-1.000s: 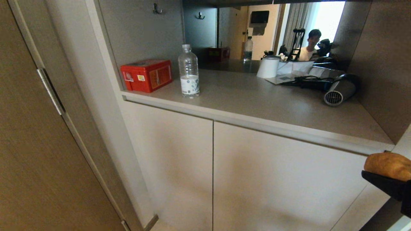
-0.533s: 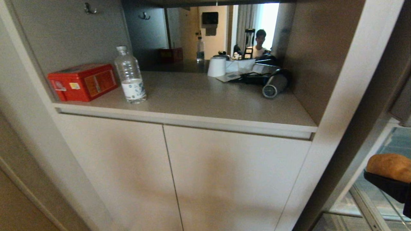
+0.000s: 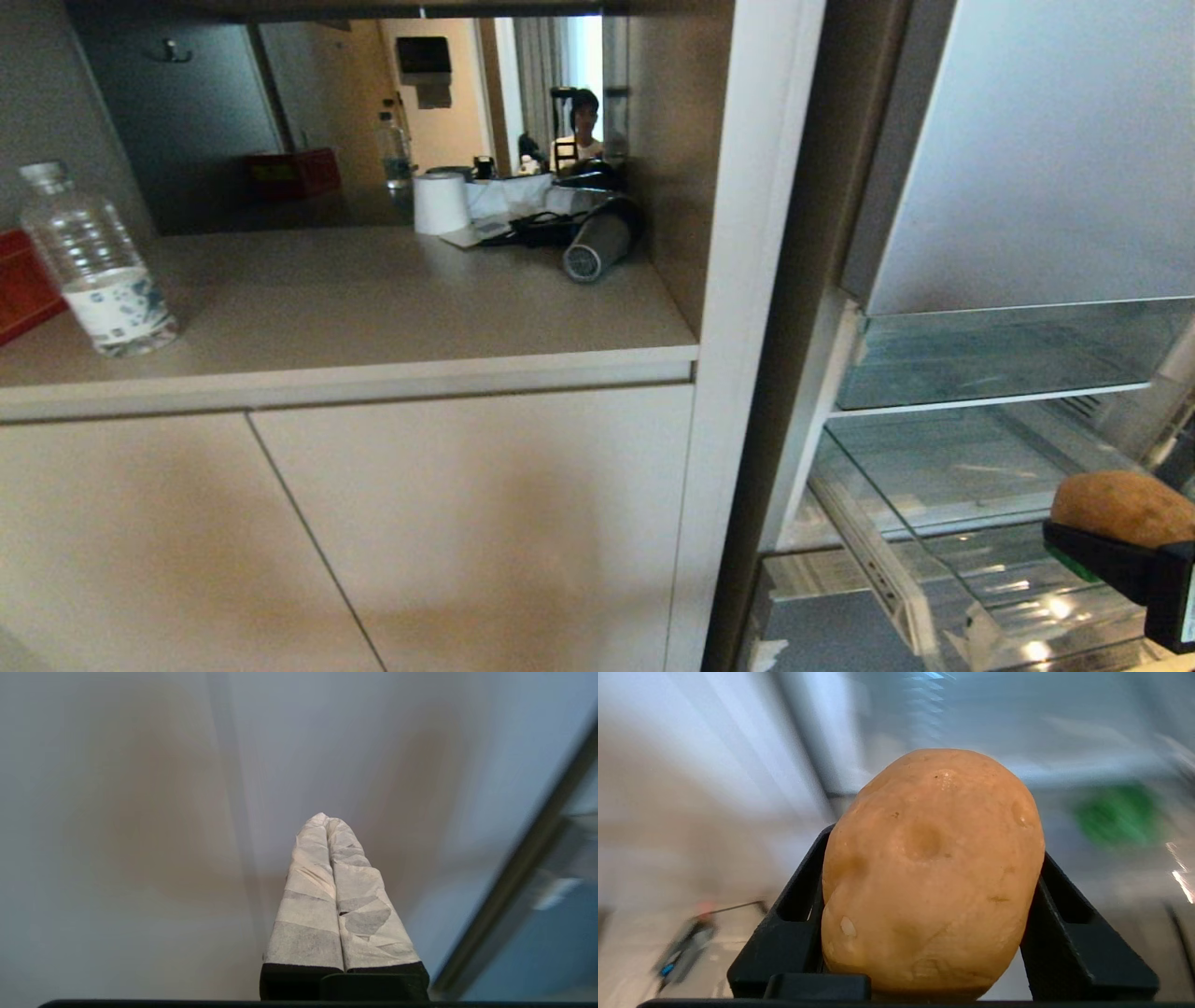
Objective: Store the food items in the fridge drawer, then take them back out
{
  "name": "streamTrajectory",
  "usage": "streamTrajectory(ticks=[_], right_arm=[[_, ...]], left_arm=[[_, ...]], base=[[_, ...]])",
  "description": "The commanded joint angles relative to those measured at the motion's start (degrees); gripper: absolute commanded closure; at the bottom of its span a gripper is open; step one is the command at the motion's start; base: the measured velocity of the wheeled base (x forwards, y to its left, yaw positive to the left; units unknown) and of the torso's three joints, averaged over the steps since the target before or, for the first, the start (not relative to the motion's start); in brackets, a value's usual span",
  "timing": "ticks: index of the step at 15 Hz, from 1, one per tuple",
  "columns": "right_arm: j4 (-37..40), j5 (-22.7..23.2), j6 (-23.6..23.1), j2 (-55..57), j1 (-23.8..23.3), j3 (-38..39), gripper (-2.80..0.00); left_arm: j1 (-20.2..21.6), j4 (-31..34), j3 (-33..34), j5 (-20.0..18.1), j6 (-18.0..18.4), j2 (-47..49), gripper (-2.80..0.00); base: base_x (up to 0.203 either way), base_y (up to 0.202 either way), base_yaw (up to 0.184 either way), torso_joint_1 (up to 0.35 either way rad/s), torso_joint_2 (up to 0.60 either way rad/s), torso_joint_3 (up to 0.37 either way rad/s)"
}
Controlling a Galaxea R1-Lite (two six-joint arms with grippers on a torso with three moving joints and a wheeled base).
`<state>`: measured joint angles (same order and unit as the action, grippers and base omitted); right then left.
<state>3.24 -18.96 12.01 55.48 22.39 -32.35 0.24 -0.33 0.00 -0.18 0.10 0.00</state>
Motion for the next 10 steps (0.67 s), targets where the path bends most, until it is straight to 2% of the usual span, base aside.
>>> streamTrajectory(ticks=[1,4,10], right_arm=[[-0.08,-0.06,0.17,3.73,-2.3,-0.7,0.0],[-0.27,0.26,-0.02,11.71,-7.25,-4.68,0.0],[-0.23,6.27,-0.25,24.59,-10.66,-13.6,0.0]], left_arm=[[0.02,-0.02,0.18,0.01,-0.01,0.0,0.0],[0.02,-0.02,0.18,0.01,-0.01,0.0,0.0],[0.02,-0.02,0.18,0.01,-0.01,0.0,0.0]], base=[[-0.002,0.012,-0.176,0.005,0.0,0.002],[-0.003,0.003,-0.125,0.003,0.0,0.001],[0.0,0.0,0.0,0.0,0.0,0.0]])
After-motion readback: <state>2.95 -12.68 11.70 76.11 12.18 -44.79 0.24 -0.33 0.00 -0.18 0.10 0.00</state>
